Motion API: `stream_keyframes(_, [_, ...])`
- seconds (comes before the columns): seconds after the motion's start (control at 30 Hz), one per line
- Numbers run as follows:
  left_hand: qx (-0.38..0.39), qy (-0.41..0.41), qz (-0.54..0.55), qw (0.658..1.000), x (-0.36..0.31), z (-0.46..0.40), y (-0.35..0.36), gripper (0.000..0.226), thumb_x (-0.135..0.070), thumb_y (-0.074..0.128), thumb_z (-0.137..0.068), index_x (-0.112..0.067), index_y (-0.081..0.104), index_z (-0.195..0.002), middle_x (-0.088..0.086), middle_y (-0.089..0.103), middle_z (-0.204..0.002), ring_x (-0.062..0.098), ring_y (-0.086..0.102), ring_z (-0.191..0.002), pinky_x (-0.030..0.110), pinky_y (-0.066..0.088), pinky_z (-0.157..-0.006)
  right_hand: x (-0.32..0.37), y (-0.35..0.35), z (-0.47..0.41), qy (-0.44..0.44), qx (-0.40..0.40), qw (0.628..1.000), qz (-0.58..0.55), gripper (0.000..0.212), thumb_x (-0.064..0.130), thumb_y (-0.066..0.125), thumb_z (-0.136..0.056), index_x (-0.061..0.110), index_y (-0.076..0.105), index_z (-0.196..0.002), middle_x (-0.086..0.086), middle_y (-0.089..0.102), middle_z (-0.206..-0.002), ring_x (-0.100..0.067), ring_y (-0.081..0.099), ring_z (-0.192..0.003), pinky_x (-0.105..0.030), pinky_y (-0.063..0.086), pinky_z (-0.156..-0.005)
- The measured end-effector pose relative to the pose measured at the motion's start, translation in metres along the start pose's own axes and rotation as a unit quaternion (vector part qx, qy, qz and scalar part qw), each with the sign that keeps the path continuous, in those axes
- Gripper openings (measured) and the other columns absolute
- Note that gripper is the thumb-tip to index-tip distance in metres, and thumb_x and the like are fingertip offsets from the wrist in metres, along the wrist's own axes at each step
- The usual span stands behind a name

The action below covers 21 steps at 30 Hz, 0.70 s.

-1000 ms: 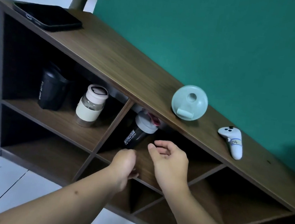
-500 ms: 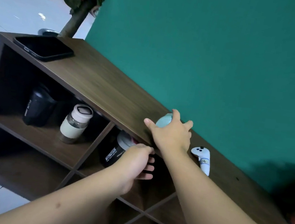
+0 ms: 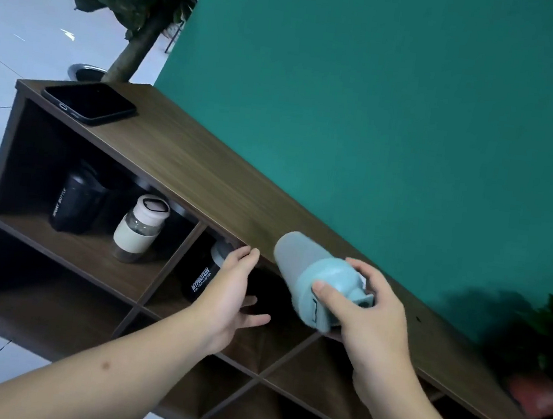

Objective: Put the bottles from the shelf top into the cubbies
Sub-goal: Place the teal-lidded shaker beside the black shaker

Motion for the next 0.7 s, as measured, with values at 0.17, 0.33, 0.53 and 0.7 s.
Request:
stream_keyframes(0.17, [0.063, -0.111, -0.028, 0.991, 0.056, 0.025, 0.004, 0.039, -0.041, 0.062, -0.097, -0.014, 0.070, -0.125, 0.012, 0.081, -0.106, 0.028, 0.079, -0.085, 0.045, 0.065, -0.075, -0.067, 0.009, 0.054, 0.160, 0.077, 0.982, -0.069, 0.046, 0.030, 0.089, -0.072, 0.029, 0.070, -0.115, -0.007, 0.074, -0.110, -0.028, 0.078, -0.087, -0.050, 0.064, -0.063])
stream_keyframes(0.33, [-0.017, -0.198, -0.047, 0.979, 0.104, 0.016, -0.033, 0.050, -0.048, 0.076, -0.084, -0.010, 0.077, -0.116, 0.020, 0.082, -0.101, 0.032, 0.081, -0.071, 0.039, 0.063, -0.060, -0.099, 0.033, 0.061, 0.078, 0.157, 0.984, 0.025, 0.110, 0.030, 0.101, -0.052, 0.044, 0.039, -0.141, 0.013, 0.063, -0.121, 0.000, 0.071, -0.100, -0.021, 0.059, -0.083])
stream_keyframes(0.53, [-0.068, -0.213, -0.076, 0.972, 0.132, -0.020, -0.062, 0.045, -0.052, 0.071, -0.089, -0.010, 0.080, -0.105, 0.010, 0.080, -0.070, 0.022, 0.073, -0.045, 0.029, 0.057, -0.042, -0.154, 0.071, 0.043, 0.051, 0.159, 0.982, 0.092, 0.101, 0.019, 0.096, -0.048, 0.043, 0.050, -0.134, 0.007, 0.062, -0.132, -0.005, 0.064, -0.113, -0.022, 0.056, -0.092])
stream_keyframes(0.7, [-0.082, -0.200, -0.018, 0.976, 0.139, -0.062, -0.065, 0.042, -0.050, 0.055, -0.100, -0.016, 0.073, -0.116, 0.015, 0.082, -0.098, 0.031, 0.080, -0.085, 0.049, 0.066, -0.080, -0.181, 0.086, 0.001, 0.080, 0.060, 0.994, 0.050, 0.078, 0.019, 0.094, -0.058, 0.036, 0.054, -0.123, 0.010, 0.068, -0.111, -0.005, 0.068, -0.095, -0.028, 0.063, -0.077])
Point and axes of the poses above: each hand's wrist, its own z-axis away from the middle knuckle, its own y-axis out of the palm, x = y × z, the point moved 9 cm from there along -z, towards the middle knuckle
